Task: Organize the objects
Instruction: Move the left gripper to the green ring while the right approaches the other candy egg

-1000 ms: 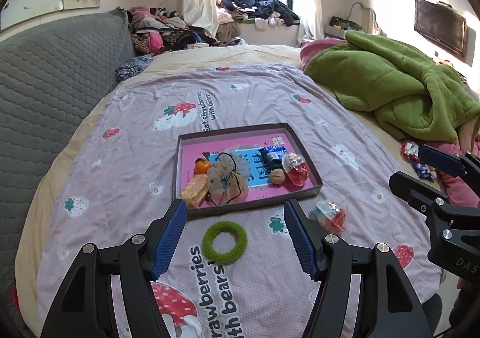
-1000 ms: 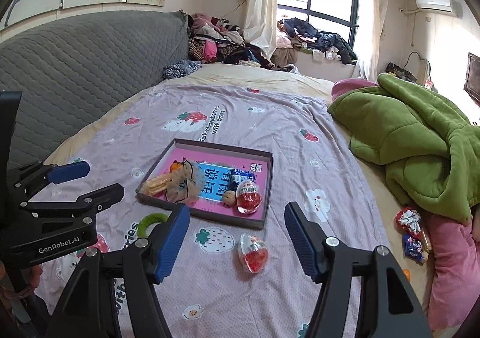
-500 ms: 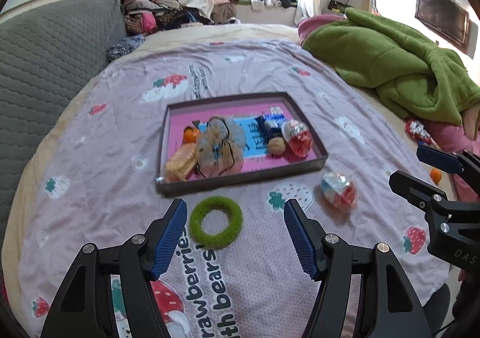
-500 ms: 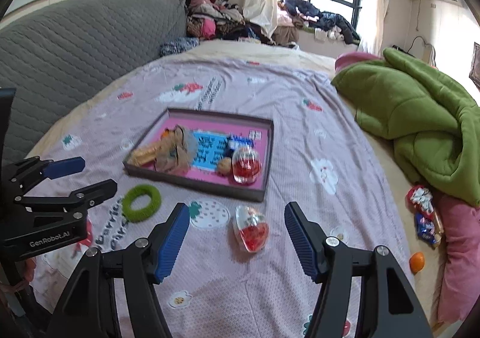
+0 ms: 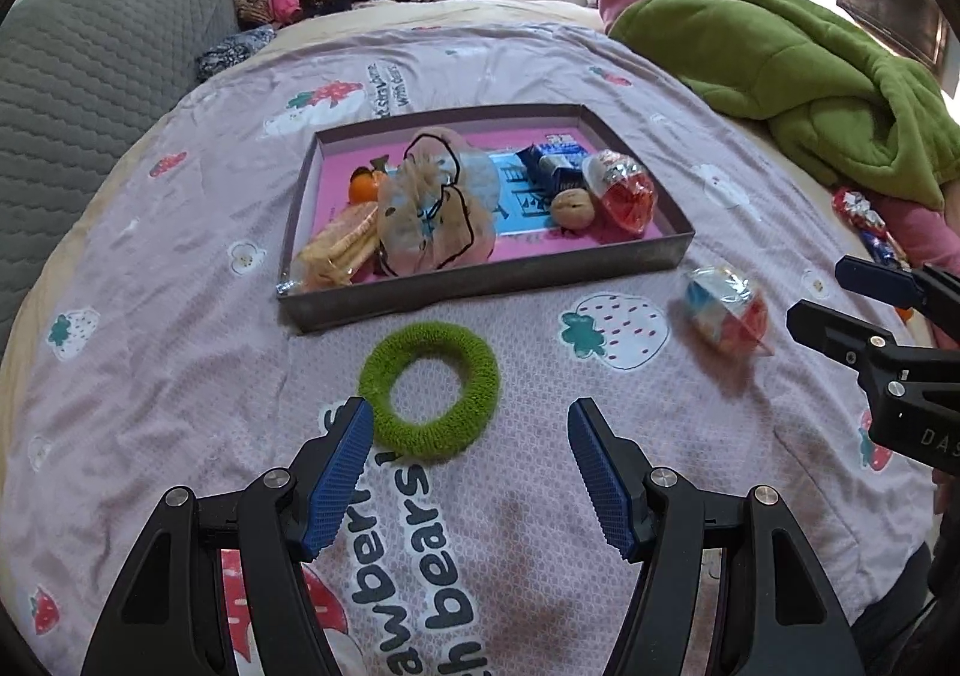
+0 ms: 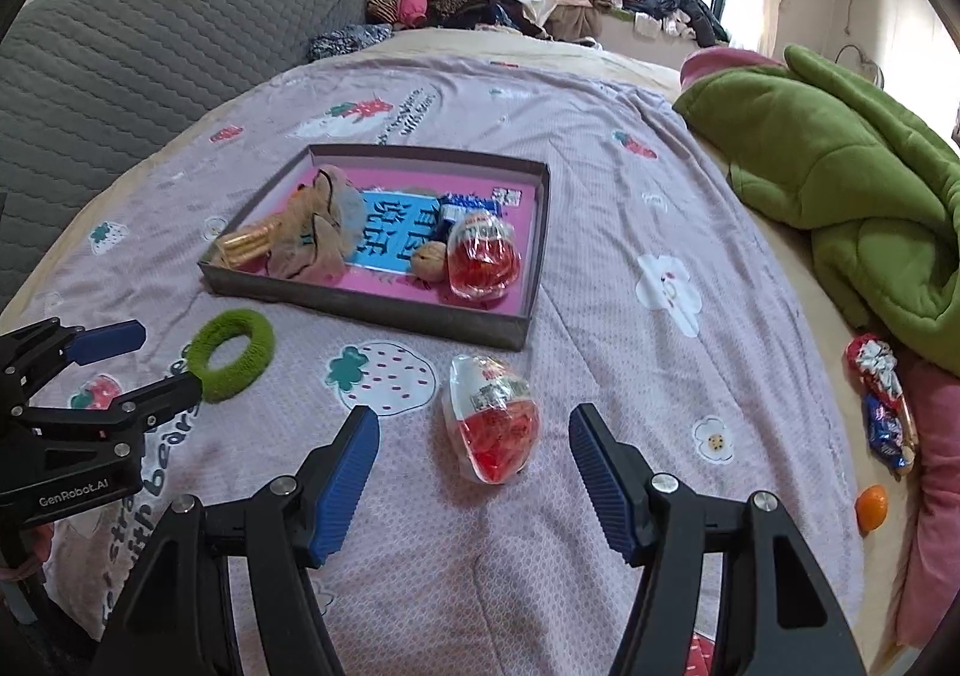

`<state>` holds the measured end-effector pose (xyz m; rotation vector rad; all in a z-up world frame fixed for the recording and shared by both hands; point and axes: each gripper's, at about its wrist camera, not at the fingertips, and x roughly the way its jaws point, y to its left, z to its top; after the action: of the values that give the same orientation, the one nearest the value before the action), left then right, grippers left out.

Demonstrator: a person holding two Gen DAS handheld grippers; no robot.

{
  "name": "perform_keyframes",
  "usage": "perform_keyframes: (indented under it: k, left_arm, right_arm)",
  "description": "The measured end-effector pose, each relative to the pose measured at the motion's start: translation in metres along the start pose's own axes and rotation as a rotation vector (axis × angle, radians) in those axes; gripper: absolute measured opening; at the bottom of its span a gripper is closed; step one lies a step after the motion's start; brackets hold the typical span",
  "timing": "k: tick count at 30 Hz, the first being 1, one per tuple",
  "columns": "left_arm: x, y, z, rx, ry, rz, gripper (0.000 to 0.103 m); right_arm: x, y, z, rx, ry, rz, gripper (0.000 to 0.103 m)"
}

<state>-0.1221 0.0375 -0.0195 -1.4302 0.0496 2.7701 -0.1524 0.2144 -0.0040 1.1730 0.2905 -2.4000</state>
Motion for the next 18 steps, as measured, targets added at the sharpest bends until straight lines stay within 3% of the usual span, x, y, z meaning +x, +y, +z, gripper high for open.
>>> perform_keyframes:
  k: [18]
  left_arm:
    - [0.054,0.005,0.003,-0.004,0.082,0.017,0.069]
  right_arm:
    - [0.048,-0.005,0.005,-0.015,0.078,-0.017,0.066]
